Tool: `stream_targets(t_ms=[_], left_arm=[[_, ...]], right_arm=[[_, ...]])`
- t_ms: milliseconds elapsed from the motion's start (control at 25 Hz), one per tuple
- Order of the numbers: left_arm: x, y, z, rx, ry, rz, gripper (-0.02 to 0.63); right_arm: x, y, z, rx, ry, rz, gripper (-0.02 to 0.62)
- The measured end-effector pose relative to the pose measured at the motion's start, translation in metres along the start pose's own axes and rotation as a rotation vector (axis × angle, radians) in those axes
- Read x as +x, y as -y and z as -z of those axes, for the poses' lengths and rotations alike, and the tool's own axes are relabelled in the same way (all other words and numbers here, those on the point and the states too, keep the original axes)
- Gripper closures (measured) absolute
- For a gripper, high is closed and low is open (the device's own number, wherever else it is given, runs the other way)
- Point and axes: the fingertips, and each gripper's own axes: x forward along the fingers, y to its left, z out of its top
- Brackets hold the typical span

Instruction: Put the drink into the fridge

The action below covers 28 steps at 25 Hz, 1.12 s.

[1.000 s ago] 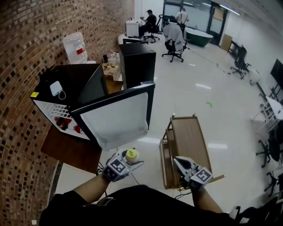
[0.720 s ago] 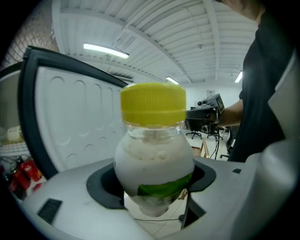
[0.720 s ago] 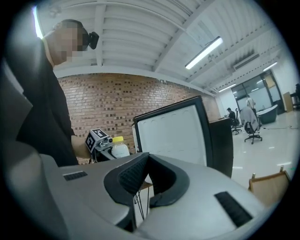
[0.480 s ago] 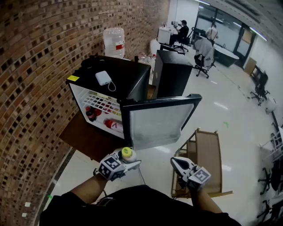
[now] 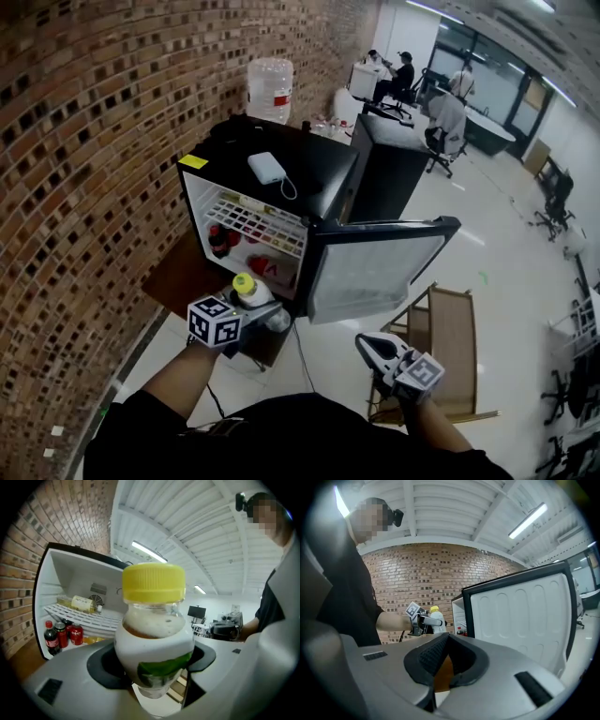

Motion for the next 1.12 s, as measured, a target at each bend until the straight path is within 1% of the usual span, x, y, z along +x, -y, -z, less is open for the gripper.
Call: stream_targets(t_ms=[240,520,800,1120], left_arm=[[-0.012,-0.065,-0.039,-0.162,0.129,-0.011,0.279],[-0.010,-0.121,-0.077,-0.376,0.296,-0.010,0.279],[0.005,-0.162,-0.090,-0.525,0.400,-0.037,0.279],[0.018,-0.204,-0.089,-0.677,0.497,-0.086,0.279]], right_arm=[[0.013,-0.016,0.000,-0.014,-0.018,0.020,0.606],[0.006,-0.023,-0.001,-0.023,-0.036,0.061,0.606],[-0.004,-0.024,-0.005,-0.041,-0.048,0.085,0.606],[-0.016,-0.020,-0.007,-0.044,-0.062,0.111,0.606]])
